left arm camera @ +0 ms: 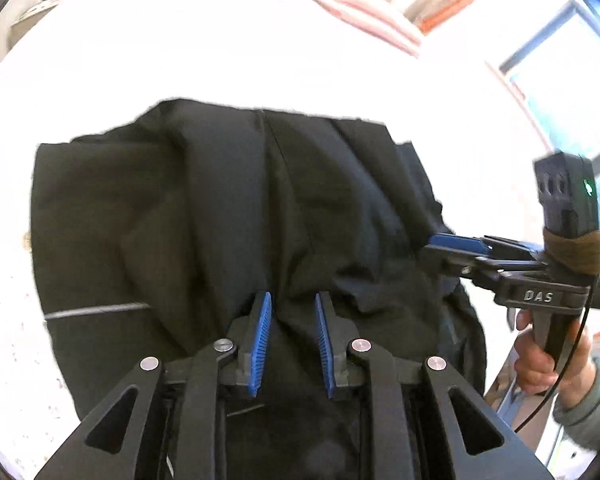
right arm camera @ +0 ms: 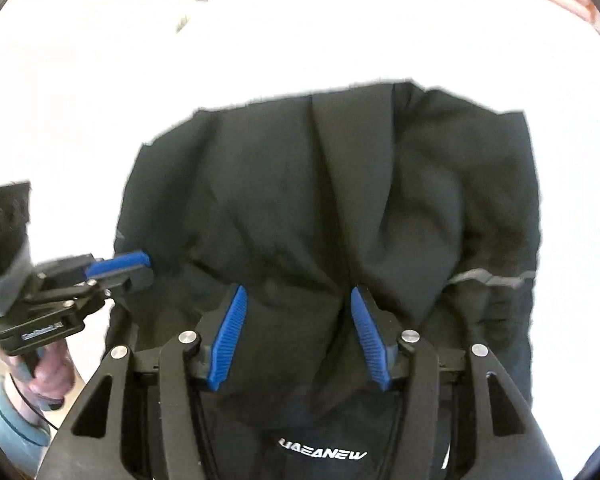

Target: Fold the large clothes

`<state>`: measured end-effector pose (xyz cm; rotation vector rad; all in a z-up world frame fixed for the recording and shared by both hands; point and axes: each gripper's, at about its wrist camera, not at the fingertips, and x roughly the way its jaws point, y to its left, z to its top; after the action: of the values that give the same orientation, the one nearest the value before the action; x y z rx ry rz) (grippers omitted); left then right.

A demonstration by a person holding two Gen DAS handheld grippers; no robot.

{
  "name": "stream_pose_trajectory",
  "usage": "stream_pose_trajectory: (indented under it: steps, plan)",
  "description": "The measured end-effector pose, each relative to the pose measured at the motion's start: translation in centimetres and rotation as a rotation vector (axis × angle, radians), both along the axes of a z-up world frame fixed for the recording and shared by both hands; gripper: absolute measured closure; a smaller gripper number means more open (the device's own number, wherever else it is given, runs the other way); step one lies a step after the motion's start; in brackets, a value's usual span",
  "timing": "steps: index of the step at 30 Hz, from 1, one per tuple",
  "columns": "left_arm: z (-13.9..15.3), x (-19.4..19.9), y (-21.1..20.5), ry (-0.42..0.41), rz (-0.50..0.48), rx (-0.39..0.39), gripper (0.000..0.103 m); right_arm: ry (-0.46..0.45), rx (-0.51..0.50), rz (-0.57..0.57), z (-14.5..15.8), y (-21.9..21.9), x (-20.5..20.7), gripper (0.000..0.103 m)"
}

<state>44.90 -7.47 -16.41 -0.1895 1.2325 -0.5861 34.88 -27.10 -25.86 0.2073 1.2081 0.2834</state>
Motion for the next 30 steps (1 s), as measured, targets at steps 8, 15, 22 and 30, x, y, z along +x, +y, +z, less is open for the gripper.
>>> stream_pose_trajectory:
  steps: [8, 15, 22, 30]
  plan:
    - [-6.1, -0.2, -0.2, 0.102, 0.017, 0.035, 0.080, -0.008, -0.101, 0.023, -1.9, 7.6, 3.4, 0.065]
    - [-6.9, -0.7, 0.4, 0.114, 0.015, -0.009, 0.079, 0.040, -0.121, -0.023, -5.3, 8.0, 5.2, 0.065]
    - [-4.2, -2.5, -0.3, 0.040, -0.035, 0.031, 0.079, 0.003, 0.057, -0.009, 0.2, 6.3, -1.8, 0.065]
    - [-8.1, -1.0, -1.2, 0.129, 0.013, 0.020, 0.079, 0.160, -0.120, -0.038, -6.9, 8.2, -2.2, 0.066]
